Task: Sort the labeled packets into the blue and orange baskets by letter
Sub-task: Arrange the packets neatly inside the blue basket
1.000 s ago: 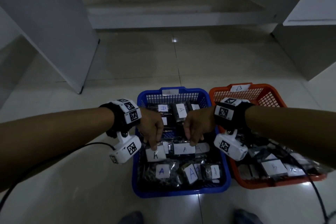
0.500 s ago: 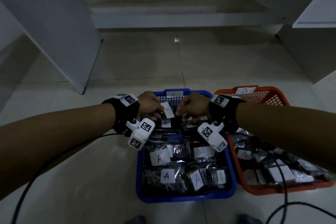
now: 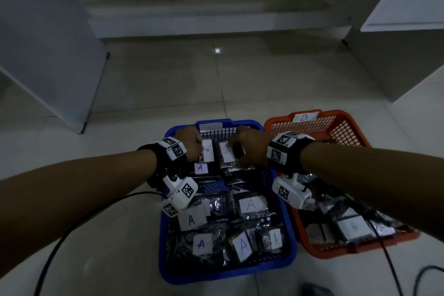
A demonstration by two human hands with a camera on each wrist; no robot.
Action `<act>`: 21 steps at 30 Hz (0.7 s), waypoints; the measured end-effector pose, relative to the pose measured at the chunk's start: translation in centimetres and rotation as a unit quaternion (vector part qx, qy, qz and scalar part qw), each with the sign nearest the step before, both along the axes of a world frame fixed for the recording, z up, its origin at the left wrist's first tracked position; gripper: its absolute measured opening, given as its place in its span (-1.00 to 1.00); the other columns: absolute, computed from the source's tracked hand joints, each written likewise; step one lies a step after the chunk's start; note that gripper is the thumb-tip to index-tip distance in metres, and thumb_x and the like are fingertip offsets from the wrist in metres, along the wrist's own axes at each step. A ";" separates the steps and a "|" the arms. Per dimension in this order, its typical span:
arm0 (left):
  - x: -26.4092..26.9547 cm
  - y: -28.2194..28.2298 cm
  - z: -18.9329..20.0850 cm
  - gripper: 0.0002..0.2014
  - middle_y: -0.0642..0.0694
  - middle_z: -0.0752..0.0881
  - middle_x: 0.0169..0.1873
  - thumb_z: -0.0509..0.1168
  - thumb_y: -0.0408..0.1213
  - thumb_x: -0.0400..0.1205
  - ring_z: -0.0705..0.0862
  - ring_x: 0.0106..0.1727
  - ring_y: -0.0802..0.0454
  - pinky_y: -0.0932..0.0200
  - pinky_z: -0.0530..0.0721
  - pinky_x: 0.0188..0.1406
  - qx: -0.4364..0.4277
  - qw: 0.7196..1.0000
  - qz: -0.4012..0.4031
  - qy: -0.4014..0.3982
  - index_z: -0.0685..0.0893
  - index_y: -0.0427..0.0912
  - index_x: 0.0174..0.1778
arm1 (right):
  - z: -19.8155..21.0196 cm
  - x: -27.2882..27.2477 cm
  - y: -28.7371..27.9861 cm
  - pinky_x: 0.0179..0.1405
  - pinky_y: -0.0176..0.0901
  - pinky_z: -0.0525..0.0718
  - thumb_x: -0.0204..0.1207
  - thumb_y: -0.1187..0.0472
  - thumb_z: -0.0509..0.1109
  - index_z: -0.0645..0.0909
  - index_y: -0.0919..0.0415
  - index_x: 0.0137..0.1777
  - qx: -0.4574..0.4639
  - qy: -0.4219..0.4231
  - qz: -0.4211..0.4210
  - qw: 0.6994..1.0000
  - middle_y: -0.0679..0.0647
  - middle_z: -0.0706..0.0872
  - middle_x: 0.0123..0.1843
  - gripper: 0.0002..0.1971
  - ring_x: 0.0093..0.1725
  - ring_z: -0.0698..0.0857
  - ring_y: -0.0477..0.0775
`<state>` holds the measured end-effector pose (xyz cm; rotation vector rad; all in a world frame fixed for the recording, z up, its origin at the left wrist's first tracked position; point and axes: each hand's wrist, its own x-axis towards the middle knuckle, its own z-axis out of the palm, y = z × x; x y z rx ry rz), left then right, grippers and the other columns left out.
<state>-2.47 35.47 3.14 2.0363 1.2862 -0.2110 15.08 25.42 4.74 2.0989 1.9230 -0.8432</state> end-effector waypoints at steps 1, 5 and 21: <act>0.0 0.2 -0.3 -0.94 -0.33 0.75 -0.10 0.36 -0.46 0.59 0.75 -0.09 -0.27 -0.26 0.78 0.01 -0.002 1.000 0.009 -0.009 0.62 -0.32 -0.18 | 0.0 0.0 0.0 0.26 -0.06 0.60 0.46 0.07 0.60 0.48 0.07 0.57 0.002 0.001 0.003 1.000 0.14 0.47 0.42 -0.33 0.34 0.59 0.23; 0.1 0.0 0.1 -0.94 -0.17 0.80 -0.16 0.47 -0.40 0.54 0.79 -0.11 -0.16 -0.04 0.82 -0.06 0.000 0.998 0.050 -0.042 0.78 -0.33 -0.16 | -0.2 0.2 -0.2 0.24 -0.06 0.60 0.48 0.06 0.59 0.46 0.04 0.57 0.012 0.004 0.016 1.000 0.14 0.46 0.45 -0.34 0.35 0.59 0.23; -0.3 -1.3 0.6 -0.67 -0.14 0.75 0.24 0.52 -0.37 0.53 0.71 0.23 -0.06 0.23 0.63 0.12 -0.010 0.999 -0.043 -0.015 0.78 -0.30 0.22 | -1.2 0.2 -0.3 0.24 0.11 0.70 0.49 -0.06 0.54 0.53 0.14 0.42 0.020 -0.026 0.032 0.999 0.14 0.48 0.36 -0.44 0.25 0.62 0.21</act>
